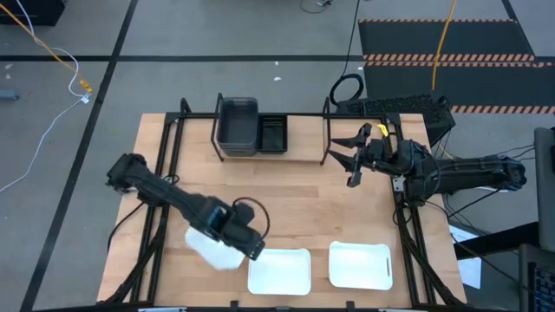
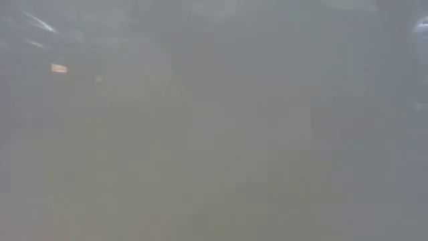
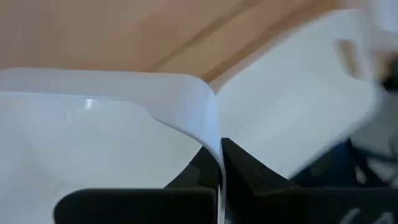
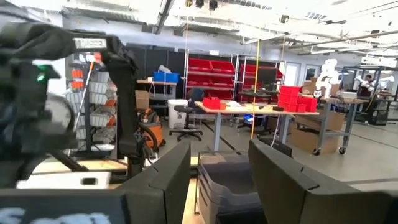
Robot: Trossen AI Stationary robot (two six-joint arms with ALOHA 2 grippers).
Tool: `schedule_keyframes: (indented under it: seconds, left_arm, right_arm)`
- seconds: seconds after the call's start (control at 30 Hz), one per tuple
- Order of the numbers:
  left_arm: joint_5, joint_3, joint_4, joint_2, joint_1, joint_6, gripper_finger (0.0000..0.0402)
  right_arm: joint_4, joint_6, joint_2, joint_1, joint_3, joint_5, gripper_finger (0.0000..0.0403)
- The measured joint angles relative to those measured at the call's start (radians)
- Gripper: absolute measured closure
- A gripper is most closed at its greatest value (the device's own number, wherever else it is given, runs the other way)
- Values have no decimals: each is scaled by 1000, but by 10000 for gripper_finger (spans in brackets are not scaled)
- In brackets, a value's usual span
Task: Stack baskets on shelf by color
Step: Put the bottom left white bin on the shelf
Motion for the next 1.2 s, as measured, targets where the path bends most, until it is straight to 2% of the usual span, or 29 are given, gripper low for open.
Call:
schedule_keyframes:
  seconds: [0.17, 0.4, 0.5, 0.6, 0.7, 0.77, 0.87, 1.03, 1.2]
  left_arm:
    - [-74, 167, -46, -14, 78, 503, 393]
    - [-222, 363, 95, -17, 236, 1130, 397]
    - [-265, 387, 147, -17, 323, 1369, 395]
    - [-274, 379, 265, -2, 425, 1622, 392]
    - [-227, 358, 426, 34, 514, 1835, 397]
    - [-163, 351, 532, 70, 567, 1892, 397]
    - [-76, 350, 583, 126, 636, 1885, 393]
    - [-39, 349, 568, 199, 714, 1845, 397]
    - [76, 349, 574, 255, 744, 1829, 391]
  right_arm:
    - [-19, -26, -25, 0, 0, 0, 244]
    - [-83, -70, -84, 0, 0, 5, 244]
    - [-107, -71, -111, 0, 0, 5, 244]
    - [-127, -57, -133, 0, 0, 6, 244]
    - [-138, -49, -147, 0, 0, 5, 244]
    - [-156, -42, -157, 0, 0, 5, 244]
    - [-187, -29, -164, 0, 0, 5, 244]
    - [-235, -30, -184, 0, 0, 9, 244]
    - [-233, -32, -199, 0, 0, 8, 244]
